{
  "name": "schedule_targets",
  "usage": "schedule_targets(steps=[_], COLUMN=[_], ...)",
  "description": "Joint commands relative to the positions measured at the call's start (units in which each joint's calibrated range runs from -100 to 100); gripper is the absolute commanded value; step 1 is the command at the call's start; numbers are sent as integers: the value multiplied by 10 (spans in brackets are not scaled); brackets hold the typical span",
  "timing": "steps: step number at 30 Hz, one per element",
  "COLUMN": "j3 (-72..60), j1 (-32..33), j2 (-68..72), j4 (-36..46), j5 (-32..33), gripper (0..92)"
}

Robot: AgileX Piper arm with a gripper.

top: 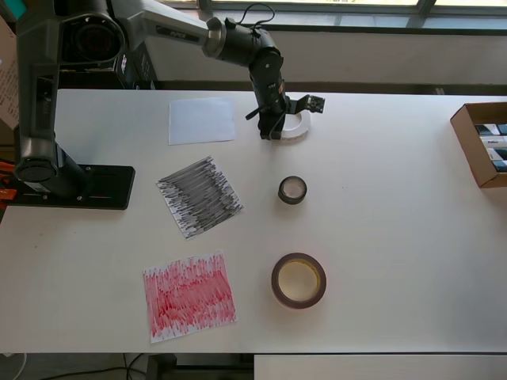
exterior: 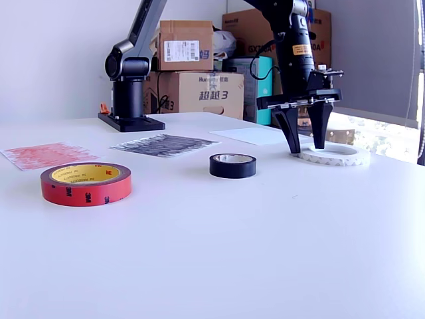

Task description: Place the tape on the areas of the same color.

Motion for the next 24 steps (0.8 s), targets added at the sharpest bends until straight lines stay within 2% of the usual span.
schedule_targets(steps=[1, 8, 12, 19, 24], j3=[3, 8, 7, 2, 2], j1=[-1, -4, -8, -15, -15], j2=[-5, -5, 5, 13, 9], j4=[1, 1, 1, 1, 1], j5=[0, 0, 1, 0, 0], gripper=[513, 250, 132, 12, 2])
